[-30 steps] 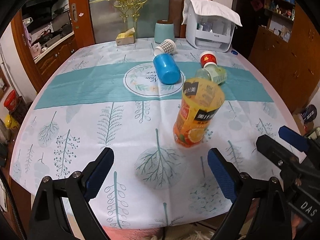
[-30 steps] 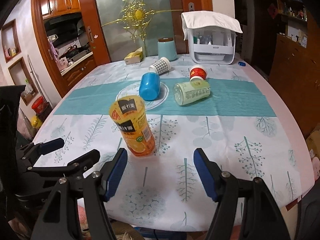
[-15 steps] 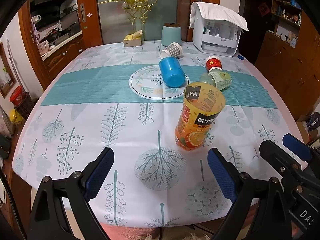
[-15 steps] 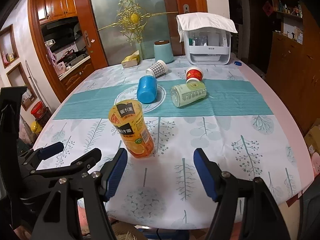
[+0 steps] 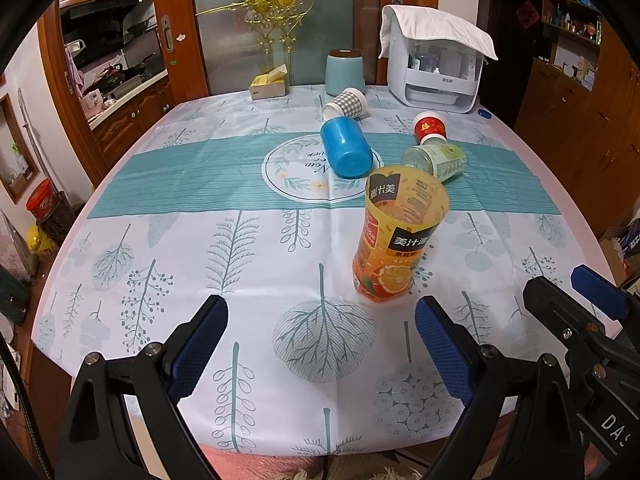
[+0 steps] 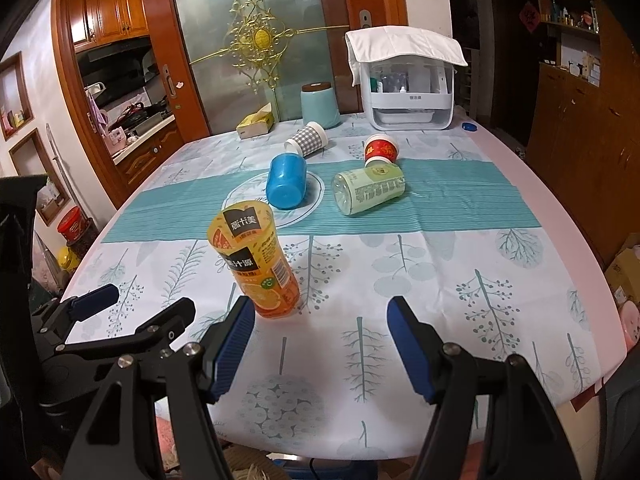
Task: Flip cup upright
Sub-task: 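Open the right tool and withdraw it from the upright bottle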
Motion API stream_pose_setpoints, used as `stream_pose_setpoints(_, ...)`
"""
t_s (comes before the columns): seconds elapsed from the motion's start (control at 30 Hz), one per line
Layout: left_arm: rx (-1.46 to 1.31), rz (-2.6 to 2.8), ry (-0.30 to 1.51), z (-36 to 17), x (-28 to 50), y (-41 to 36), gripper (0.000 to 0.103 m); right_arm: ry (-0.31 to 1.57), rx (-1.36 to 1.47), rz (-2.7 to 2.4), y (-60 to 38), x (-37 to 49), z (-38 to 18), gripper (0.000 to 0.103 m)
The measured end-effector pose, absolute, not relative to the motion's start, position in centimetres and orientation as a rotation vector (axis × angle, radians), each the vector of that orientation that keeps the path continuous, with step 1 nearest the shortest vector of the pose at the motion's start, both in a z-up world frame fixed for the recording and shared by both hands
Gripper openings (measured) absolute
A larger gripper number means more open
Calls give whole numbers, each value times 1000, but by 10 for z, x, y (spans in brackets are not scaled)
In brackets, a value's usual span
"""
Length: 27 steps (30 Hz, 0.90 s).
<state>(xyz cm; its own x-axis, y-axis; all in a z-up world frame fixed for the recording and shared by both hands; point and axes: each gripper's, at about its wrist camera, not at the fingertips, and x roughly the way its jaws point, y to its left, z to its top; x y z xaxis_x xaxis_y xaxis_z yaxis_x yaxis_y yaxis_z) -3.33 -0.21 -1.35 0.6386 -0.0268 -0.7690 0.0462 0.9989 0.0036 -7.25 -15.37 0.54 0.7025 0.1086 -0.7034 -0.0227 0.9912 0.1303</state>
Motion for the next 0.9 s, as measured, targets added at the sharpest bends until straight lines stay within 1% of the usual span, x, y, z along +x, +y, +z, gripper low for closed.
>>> stream_pose_setpoints(0.9, 26, -39, 888, -16, -29, -1, 94, 788, 101, 55, -157, -70, 6, 69)
